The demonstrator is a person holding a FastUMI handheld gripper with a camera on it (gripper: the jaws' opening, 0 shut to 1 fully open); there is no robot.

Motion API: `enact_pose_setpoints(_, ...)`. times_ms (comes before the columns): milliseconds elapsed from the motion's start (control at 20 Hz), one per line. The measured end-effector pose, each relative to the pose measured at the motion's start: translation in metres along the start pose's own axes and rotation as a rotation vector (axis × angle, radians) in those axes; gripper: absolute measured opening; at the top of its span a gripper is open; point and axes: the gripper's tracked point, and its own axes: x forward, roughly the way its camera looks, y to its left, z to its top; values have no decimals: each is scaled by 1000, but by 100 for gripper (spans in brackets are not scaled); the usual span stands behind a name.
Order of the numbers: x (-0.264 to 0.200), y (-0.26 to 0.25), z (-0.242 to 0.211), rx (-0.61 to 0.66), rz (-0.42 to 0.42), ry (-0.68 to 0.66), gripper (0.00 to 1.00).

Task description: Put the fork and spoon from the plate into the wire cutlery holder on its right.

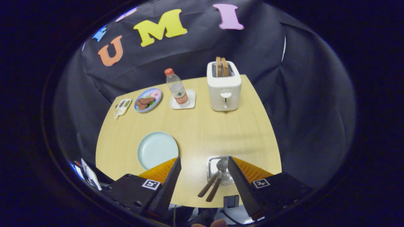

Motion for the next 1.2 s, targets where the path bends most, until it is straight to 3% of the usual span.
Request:
enact_pose_setpoints(300,-64,60,73,-72,11,-394,91)
enact_pose_setpoints(550,-149,86,117,-90,-6,-720,92)
enact_pose_setpoints(750,-180,105,104,-117,-6,-793,92)
enact_pose_setpoints(1200,-199,119,74,-114,-31,-832,94)
